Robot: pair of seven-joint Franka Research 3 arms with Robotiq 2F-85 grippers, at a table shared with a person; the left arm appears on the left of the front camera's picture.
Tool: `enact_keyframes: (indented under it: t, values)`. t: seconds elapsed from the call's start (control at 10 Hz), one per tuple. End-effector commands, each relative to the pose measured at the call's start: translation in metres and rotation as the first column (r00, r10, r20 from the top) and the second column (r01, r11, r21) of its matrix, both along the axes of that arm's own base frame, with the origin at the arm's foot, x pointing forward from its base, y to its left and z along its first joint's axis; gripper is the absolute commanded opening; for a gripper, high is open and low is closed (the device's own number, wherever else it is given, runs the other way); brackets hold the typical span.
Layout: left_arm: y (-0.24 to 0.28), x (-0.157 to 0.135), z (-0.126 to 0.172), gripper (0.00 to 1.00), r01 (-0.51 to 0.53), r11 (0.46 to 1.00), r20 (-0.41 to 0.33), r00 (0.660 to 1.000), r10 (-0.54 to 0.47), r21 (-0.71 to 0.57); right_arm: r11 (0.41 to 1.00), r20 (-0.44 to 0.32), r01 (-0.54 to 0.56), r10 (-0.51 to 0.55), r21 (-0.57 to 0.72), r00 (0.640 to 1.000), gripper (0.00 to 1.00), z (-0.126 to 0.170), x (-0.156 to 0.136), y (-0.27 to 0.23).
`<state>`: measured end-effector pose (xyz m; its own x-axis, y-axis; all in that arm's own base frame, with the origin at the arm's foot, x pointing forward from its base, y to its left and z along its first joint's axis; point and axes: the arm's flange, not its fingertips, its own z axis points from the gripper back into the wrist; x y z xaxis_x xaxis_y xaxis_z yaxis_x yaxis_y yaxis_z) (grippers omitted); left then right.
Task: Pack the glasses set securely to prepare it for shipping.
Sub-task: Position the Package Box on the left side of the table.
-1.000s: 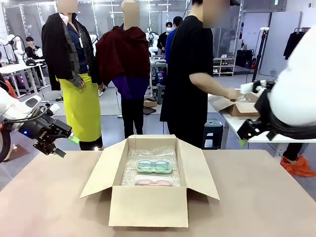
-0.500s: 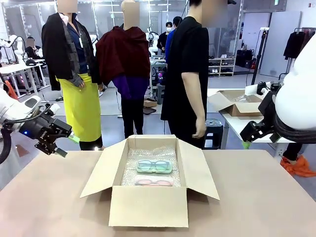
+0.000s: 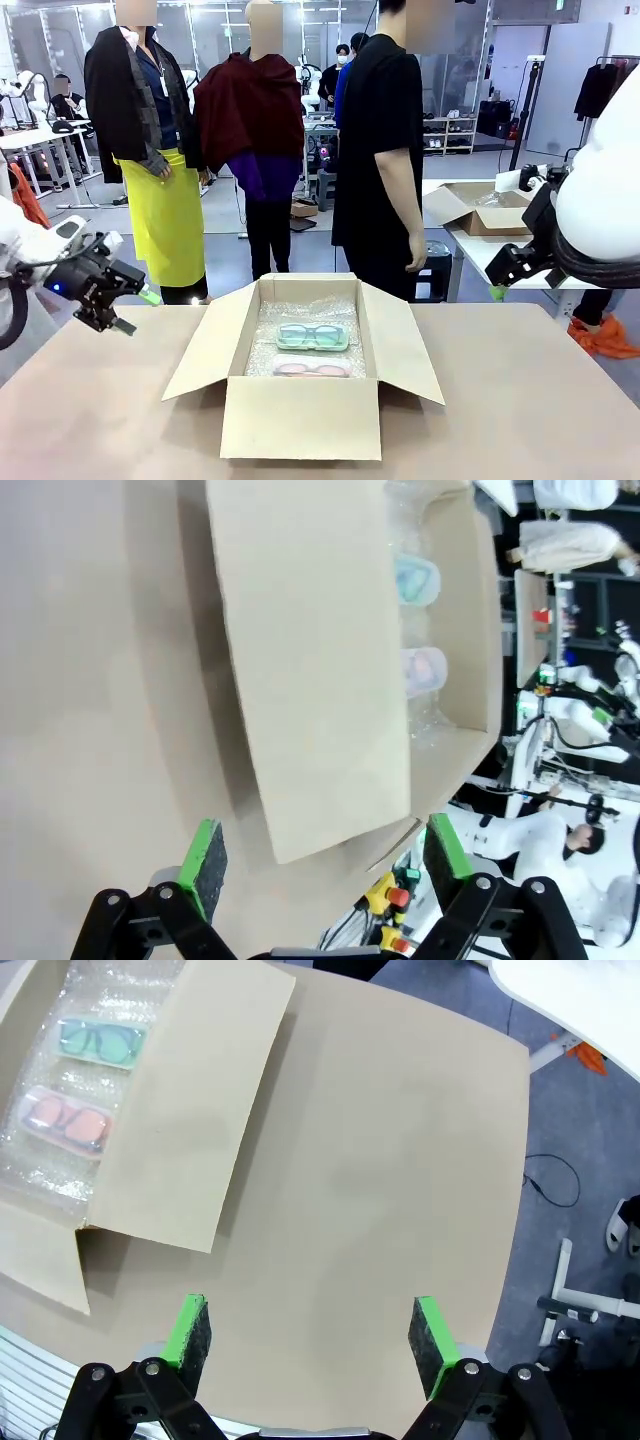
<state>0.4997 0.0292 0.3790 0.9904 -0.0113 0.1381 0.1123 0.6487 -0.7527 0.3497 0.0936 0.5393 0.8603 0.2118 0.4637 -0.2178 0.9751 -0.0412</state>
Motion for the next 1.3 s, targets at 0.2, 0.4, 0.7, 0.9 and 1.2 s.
enact_keyframes:
  t: [0.2,0.4,0.7,0.9,1.2]
  values:
    - [0.008,0.035,-0.051,1.00,0.032,0.982,-0.052,0.998,-0.042,-0.187,1.000,0.004,-0.004,0.004,-0.004,1.000,1.00,0.002,0.002,0.001]
    - [0.005,0.045,-0.074,1.00,0.007,0.960,-0.070,0.997,-0.028,-0.278,1.000,0.004,-0.004,0.004,-0.004,1.000,1.00,0.002,0.002,0.001]
    - [-0.009,0.052,-0.100,1.00,-0.015,0.953,-0.069,0.998,-0.006,-0.302,1.000,0.004,-0.004,0.004,-0.004,1.000,1.00,0.002,0.002,0.001]
    - [-0.016,0.063,-0.112,1.00,-0.039,0.939,-0.089,0.996,0.009,-0.342,1.000,0.004,-0.004,0.004,-0.004,1.000,1.00,0.002,0.002,0.001]
    - [-0.027,0.071,-0.133,1.00,-0.034,0.906,-0.154,0.987,-0.035,-0.423,1.000,0.004,-0.004,0.004,-0.004,1.000,1.00,0.002,0.002,0.001]
